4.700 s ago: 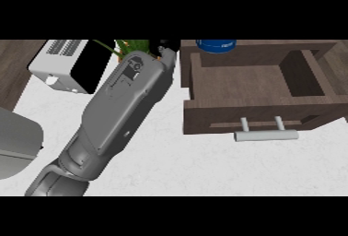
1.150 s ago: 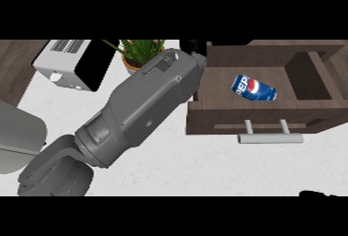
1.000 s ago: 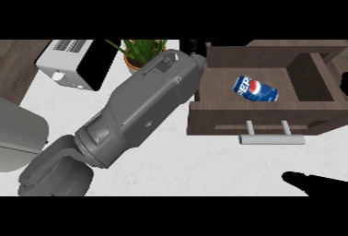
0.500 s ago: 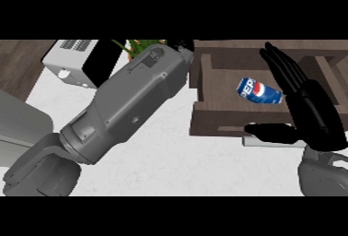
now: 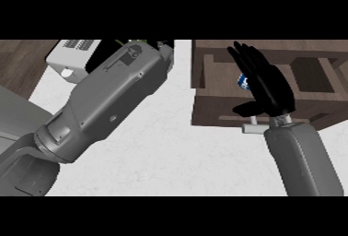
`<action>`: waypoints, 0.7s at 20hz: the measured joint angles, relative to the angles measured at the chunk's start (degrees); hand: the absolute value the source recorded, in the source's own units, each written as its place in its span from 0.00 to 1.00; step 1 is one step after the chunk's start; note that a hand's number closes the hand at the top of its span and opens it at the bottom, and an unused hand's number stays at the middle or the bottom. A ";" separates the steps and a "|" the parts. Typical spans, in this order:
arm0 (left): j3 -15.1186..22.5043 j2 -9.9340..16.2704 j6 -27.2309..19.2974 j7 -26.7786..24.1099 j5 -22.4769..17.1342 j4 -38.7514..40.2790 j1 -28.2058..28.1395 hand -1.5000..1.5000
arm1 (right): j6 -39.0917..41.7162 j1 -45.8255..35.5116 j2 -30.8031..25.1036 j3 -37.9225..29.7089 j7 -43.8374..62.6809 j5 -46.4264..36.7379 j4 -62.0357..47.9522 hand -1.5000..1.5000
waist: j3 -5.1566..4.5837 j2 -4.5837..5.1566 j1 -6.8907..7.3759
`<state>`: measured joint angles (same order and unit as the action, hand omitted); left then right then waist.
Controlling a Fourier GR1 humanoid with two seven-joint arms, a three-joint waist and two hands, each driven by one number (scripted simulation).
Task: Pick up the can, place it into the drawer and close the drawer
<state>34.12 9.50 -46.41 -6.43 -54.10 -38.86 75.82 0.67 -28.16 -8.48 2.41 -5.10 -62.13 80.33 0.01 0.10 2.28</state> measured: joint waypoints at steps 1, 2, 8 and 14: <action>-0.14 0.73 0.00 0.34 0.27 -0.65 -0.44 0.00 | -1.58 -1.27 0.47 -0.07 0.08 -0.98 -2.95 0.00 | 0.01 0.03 0.01; -0.10 1.67 0.07 1.24 0.59 -1.74 -0.90 0.00 | -2.73 -2.25 0.86 -0.06 0.07 -1.70 -5.39 0.00 | 0.01 0.01 -0.04; 0.04 5.30 -1.18 4.64 2.36 -7.64 -3.61 0.00 | -11.99 -8.65 1.00 -1.70 -0.89 -6.49 -21.14 0.00 | -0.27 -0.26 0.23; -0.57 8.51 -0.47 7.00 3.62 -11.59 -5.67 0.00 | -20.85 -15.41 0.44 -3.86 -1.72 -10.02 -34.00 0.00 | -0.76 -0.48 0.54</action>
<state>33.55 18.01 -46.88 0.57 -50.47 -50.44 70.15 -20.19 -43.57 -8.04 -1.45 -6.82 -72.15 46.33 -0.75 -0.38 2.82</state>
